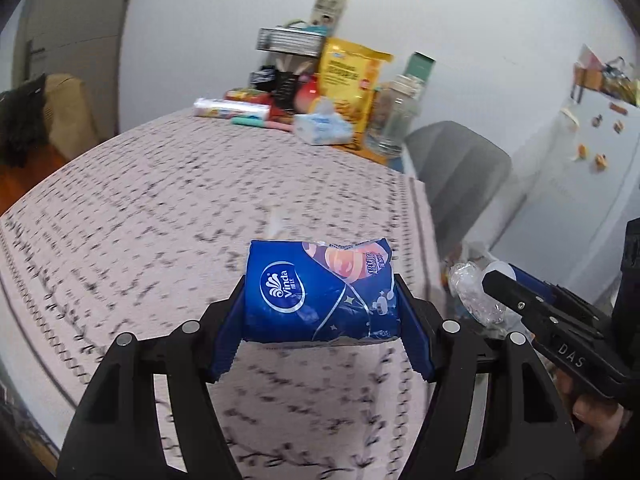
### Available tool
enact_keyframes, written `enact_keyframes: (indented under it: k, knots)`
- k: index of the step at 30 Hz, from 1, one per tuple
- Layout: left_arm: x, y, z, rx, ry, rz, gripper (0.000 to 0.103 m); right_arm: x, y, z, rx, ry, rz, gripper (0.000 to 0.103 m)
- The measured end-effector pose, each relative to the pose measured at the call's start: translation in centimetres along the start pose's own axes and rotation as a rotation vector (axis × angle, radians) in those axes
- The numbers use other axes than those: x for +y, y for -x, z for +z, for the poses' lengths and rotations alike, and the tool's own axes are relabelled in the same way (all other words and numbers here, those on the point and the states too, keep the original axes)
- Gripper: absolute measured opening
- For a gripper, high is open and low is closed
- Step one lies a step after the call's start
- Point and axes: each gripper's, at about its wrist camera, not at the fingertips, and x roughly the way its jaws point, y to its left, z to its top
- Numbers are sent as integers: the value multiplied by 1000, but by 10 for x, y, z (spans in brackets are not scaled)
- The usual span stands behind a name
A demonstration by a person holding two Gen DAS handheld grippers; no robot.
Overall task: Collect trash
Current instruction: 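Grasp the clear plastic bottle with the right tool while the left tool holds the blue pack, then carry both items over the beige bin and open both tools to drop them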
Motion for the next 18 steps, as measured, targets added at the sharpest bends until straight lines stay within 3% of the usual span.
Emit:
enact_keyframes:
  k: [11,18]
  knots:
    - [-85,-42,-4,85,-113,-91,68,-100,24,-28,7,-168,-99,38]
    - [-128,-79,-13,154,-148,-131,68,-171,14,-68,87,-283,-170,38]
